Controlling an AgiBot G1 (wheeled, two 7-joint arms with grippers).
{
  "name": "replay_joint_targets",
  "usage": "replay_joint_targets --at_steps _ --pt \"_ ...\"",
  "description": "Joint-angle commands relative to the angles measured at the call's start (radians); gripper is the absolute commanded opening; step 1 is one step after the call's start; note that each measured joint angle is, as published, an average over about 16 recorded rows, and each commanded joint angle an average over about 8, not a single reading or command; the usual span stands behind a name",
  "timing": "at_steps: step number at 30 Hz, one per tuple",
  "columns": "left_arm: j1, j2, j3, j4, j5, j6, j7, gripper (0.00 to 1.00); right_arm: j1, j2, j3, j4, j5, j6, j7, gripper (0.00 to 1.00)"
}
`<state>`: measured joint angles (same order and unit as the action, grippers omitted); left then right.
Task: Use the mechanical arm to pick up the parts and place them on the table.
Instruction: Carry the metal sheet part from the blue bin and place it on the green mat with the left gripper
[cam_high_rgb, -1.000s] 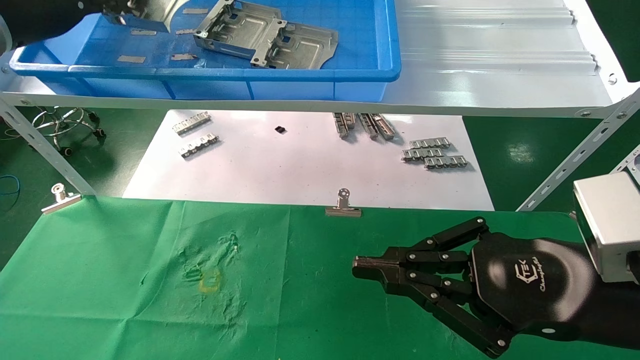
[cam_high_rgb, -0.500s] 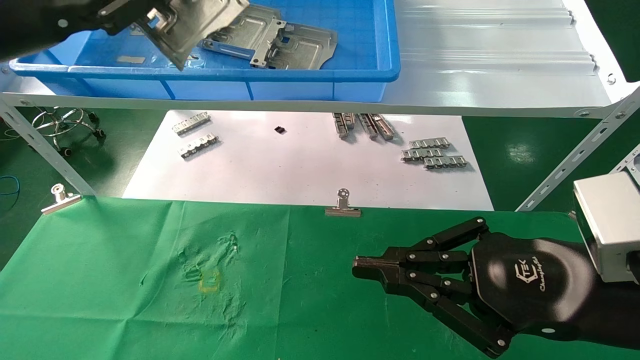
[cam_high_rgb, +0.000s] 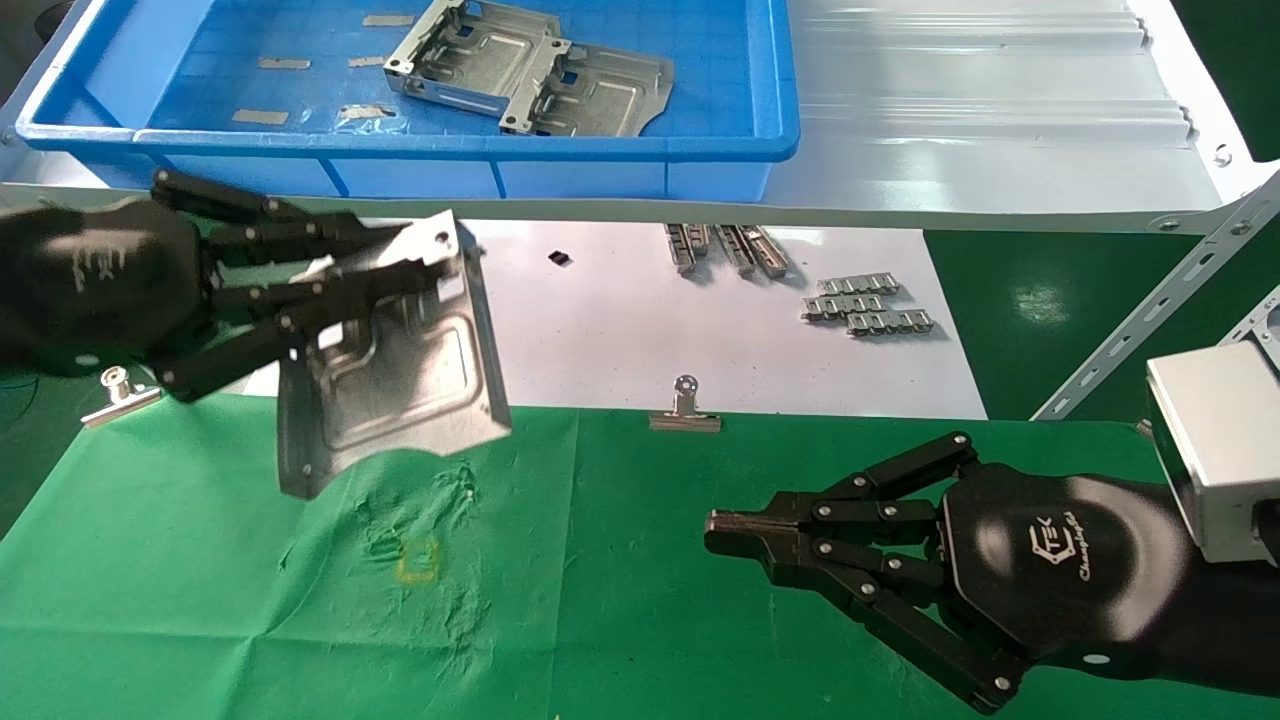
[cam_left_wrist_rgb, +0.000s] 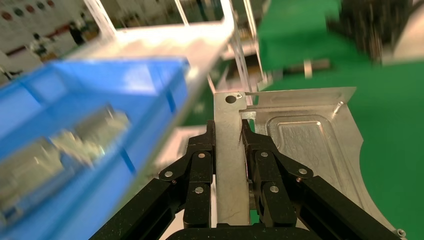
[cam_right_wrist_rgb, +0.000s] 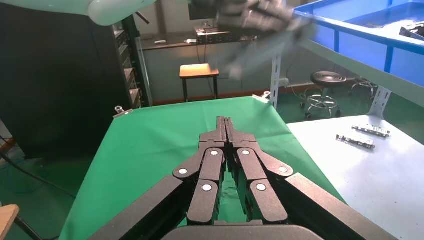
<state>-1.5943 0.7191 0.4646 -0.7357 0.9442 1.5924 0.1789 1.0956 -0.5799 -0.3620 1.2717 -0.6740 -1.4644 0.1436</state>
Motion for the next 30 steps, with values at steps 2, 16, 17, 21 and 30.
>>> replay_joint_targets --at_steps 2,16,17,21,30 --pt "0.032 -0.031 0.05 -0.035 0.001 0.002 0.061 0.0 0.0 0.0 0.0 0.0 0.0 0.0 0.0 0.0" --pt "0.085 -0.018 0.278 0.051 0.101 -0.017 0.38 0.0 0.0 0.0 0.0 0.0 0.0 0.0 0.0 0.0" --pt "0.084 -0.01 0.286 0.072 0.106 -0.02 0.396 0.0 0.0 0.0 0.0 0.0 0.0 0.0 0.0 0.0" --pt "0.078 0.023 0.306 0.151 0.13 -0.038 0.459 0.0 0.0 0.0 0.0 0.0 0.0 0.0 0.0 0.0" --pt "0.078 0.089 0.323 0.289 0.167 -0.076 0.601 0.0 0.0 0.0 0.0 0.0 0.0 0.0 0.0 0.0"
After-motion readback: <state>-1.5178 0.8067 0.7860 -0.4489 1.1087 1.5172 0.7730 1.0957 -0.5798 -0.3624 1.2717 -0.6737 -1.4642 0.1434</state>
